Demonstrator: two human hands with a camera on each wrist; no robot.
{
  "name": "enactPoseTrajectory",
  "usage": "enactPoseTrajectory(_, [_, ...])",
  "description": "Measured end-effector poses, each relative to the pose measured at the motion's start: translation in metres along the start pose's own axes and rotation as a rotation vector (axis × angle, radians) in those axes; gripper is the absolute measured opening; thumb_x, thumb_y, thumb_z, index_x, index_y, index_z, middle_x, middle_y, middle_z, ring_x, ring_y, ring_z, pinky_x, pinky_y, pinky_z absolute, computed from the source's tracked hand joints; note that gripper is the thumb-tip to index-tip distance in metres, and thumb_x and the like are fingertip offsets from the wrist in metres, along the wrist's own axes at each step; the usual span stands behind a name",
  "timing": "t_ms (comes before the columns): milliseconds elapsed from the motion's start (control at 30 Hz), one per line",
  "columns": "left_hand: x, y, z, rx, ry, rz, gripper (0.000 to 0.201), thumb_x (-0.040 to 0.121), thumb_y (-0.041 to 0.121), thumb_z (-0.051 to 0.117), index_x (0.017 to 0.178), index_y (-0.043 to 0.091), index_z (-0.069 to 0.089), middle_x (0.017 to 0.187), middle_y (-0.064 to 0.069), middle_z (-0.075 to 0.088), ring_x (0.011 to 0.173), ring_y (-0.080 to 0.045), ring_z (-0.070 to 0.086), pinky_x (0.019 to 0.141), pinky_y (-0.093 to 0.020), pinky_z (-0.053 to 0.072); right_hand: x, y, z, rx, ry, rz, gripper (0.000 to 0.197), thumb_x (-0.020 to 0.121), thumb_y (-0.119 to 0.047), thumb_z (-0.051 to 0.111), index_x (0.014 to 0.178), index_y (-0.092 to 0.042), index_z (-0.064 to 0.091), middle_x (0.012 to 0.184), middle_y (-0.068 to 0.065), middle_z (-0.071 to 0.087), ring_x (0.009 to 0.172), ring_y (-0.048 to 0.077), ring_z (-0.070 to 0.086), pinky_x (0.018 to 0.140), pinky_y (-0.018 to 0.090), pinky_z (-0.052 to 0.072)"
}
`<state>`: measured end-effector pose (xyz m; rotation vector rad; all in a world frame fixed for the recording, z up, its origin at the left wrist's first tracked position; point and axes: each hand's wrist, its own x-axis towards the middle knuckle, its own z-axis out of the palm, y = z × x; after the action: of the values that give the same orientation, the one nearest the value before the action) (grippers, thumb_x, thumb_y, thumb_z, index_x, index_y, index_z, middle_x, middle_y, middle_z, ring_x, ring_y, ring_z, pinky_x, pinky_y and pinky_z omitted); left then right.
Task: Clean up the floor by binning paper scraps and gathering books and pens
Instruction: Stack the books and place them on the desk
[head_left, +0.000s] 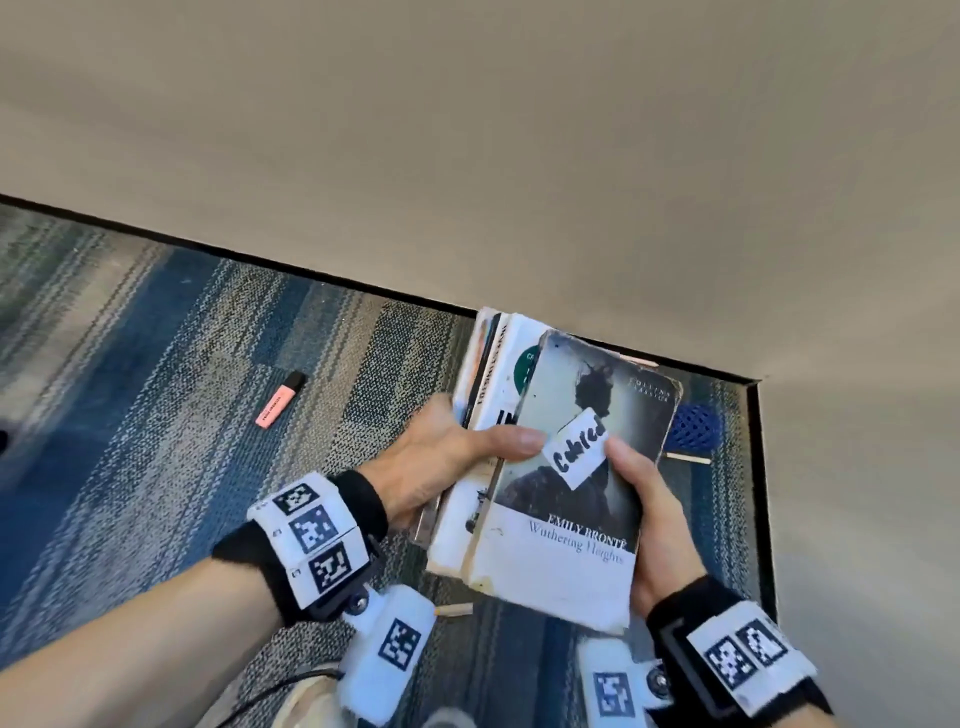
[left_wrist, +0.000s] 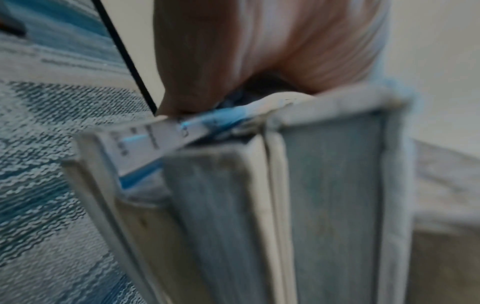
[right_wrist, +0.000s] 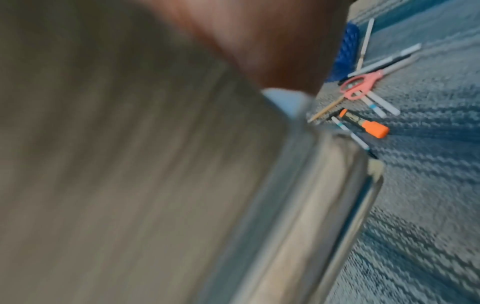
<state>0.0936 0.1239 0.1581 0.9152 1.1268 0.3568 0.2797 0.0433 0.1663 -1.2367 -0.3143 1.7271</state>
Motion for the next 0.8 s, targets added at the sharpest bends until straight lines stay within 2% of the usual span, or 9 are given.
enactPoseTrajectory(67, [-0.030,0.028,0.008,0.062,-0.002,0.019,0.134,0.037,0.069,0.086,0.144,0.018,0.023,0.140,-0.010,0.048,0.120,-0.021,0.055,0.104,-0.045,0.044,-0.027,-0.021,0.012,-0.051,0.017,-0.017,0.074,0.056,-0.049,0.084,0.114,-0.006,0.069,0.117,0.022,0.067,0.095,0.031,0.069,0.080,0.038,0.057])
enactPoseTrajectory(100, [-0.045,0.041,0.012,0.083,-0.013,0.023,0.139,0.034,0.071,0.084,0.146,0.018,0.021,0.142,-0.010,0.045,0.122,-0.022,0.052,0.107,-0.047,0.041,-0.041,-0.031,0.019,-0.069,0.026,-0.017,0.079,0.056,-0.049,0.084,0.118,-0.004,0.066,0.119,0.023,0.065,0.097,0.032,0.068,0.082,0.039,0.056])
enactPoseTrajectory(167, [-0.085,0.070,0.024,0.085,-0.004,-0.016,0.141,0.036,0.069,0.083,0.148,0.016,0.016,0.146,-0.011,0.040,0.123,-0.018,0.047,0.107,-0.038,0.035,-0.077,-0.051,0.034,-0.070,0.046,0.013,0.084,0.059,-0.049,0.082,0.126,-0.002,0.059,0.124,0.024,0.062,0.105,0.035,0.064,0.092,0.044,0.052])
enactPoseTrajectory(267, [-0.157,0.115,0.045,0.087,-0.062,-0.044,0.133,0.050,0.058,0.077,0.151,0.008,0.006,0.154,-0.012,0.027,0.118,-0.012,0.040,0.097,-0.026,0.033,-0.147,-0.087,0.067,-0.077,0.115,0.027,0.076,0.068,-0.047,0.077,0.128,-0.004,0.057,0.128,0.025,0.059,0.118,0.043,0.056,0.106,0.056,0.039])
enactPoseTrajectory(367, [-0.241,0.164,0.070,0.089,-0.096,-0.114,0.144,0.046,0.072,0.073,0.154,0.013,-0.004,0.159,-0.011,0.021,0.138,-0.021,0.036,0.113,-0.037,0.029,-0.236,-0.125,0.104,-0.052,0.138,0.045,0.065,0.082,-0.044,0.067,0.133,-0.007,0.053,0.133,0.025,0.055,0.124,0.045,0.050,0.109,0.061,0.032])
enactPoseTrajectory(433, [-0.283,0.178,0.083,0.088,-0.123,-0.098,0.141,0.045,0.083,0.071,0.154,0.026,0.003,0.158,-0.006,0.026,0.139,-0.022,0.036,0.117,-0.050,0.026,-0.290,-0.140,0.127,-0.002,0.171,0.049,0.063,0.085,-0.042,0.065,0.136,-0.008,0.050,0.136,0.025,0.053,0.126,0.045,0.048,0.110,0.061,0.030])
enactPoseTrajectory(500, [-0.323,0.191,0.097,0.123,-0.179,-0.104,0.131,0.047,0.083,0.073,0.152,0.030,0.014,0.154,0.000,0.035,0.135,-0.018,0.042,0.114,-0.052,0.030,-0.345,-0.154,0.146,0.037,0.243,0.020,0.062,0.085,-0.041,0.066,0.135,-0.008,0.051,0.134,0.026,0.054,0.125,0.045,0.050,0.110,0.062,0.031])
enactPoseTrajectory(600, [-0.372,0.212,0.122,0.160,-0.300,-0.074,0.115,0.048,0.077,0.078,0.141,0.028,0.032,0.136,0.009,0.055,0.121,-0.013,0.057,0.108,-0.047,0.040,-0.424,-0.157,0.161,0.104,0.372,-0.034,0.059,0.087,-0.039,0.065,0.135,-0.007,0.052,0.135,0.025,0.054,0.126,0.044,0.049,0.111,0.060,0.030])
enactPoseTrajectory(800, [-0.439,0.252,0.214,0.419,-0.630,-0.014,0.100,0.045,0.056,0.085,0.128,0.027,0.037,0.119,0.009,0.061,0.106,-0.007,0.063,0.097,-0.036,0.050,-0.574,-0.152,0.164,0.223,0.630,-0.205,0.062,0.073,-0.030,0.076,0.128,-0.007,0.058,0.127,0.025,0.060,0.118,0.043,0.057,0.108,0.058,0.036])
